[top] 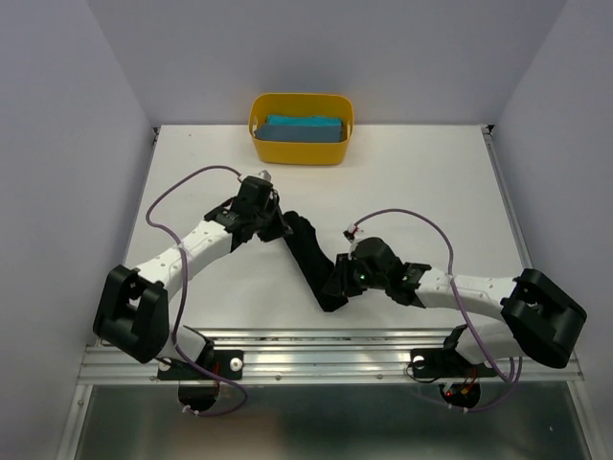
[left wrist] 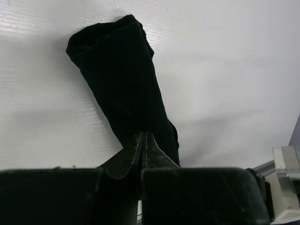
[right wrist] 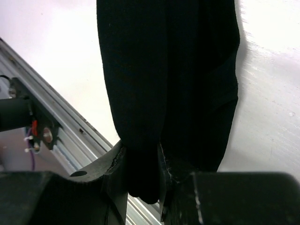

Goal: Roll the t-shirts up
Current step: Roll the T-shirt to the center of the board.

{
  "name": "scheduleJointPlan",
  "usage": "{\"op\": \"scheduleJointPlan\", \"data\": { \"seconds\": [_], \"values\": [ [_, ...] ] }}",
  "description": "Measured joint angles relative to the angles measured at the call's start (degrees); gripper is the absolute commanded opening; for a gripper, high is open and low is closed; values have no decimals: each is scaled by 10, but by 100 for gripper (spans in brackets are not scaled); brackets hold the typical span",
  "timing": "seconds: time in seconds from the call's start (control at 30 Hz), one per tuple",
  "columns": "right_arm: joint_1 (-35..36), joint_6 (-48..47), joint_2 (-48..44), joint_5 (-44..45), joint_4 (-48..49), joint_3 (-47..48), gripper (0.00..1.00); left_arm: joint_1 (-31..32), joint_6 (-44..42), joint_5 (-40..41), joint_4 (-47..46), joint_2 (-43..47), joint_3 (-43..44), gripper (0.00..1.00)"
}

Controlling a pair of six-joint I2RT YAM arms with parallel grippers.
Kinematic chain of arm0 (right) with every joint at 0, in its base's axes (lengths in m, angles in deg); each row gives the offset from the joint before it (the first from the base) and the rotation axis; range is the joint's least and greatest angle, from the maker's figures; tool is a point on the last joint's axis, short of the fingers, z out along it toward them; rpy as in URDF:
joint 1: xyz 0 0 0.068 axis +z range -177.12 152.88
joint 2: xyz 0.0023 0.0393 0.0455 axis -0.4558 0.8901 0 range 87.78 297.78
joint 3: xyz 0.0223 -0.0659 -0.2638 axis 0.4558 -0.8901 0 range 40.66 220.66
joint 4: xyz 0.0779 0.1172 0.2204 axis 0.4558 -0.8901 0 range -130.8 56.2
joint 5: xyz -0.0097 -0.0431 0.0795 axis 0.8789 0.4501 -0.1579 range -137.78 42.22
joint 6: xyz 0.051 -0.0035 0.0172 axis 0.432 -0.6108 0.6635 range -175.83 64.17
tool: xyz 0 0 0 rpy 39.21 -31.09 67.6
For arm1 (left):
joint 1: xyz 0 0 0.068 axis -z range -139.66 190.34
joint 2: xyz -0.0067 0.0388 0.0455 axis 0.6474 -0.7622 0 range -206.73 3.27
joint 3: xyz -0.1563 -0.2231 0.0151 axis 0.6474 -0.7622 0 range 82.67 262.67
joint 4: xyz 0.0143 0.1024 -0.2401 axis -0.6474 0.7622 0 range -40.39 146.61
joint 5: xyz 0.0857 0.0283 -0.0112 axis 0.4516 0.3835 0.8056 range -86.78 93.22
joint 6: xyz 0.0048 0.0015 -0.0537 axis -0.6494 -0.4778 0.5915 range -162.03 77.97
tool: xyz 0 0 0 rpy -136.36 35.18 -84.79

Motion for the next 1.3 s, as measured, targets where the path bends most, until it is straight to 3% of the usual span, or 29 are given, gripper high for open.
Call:
{"op": "scheduleJointPlan", "data": {
  "seconds": [0.47,0.9,1.0,1.03,1.07,1.2,1.3],
  "values": [
    [-98,29,28,-178,74,-28,1,8,-23,-46,-50,-74,0,0],
    [-156,12,58,-276,91,-28,2,10,-41,-50,-78,-181,44,0],
    [-169,3,62,-290,87,-28,14,12,-45,-50,-78,-187,51,0],
    [-175,-3,63,-293,84,-28,38,12,-47,-50,-80,-189,52,0],
    [-177,-10,63,-292,74,-26,53,12,-47,-50,-80,-190,53,0],
    [-180,-48,58,-260,3,-6,80,12,-52,-55,-86,-205,63,0],
    [-180,-75,22,-204,-89,15,86,12,-55,-58,-89,-210,66,0]
  ]
}}
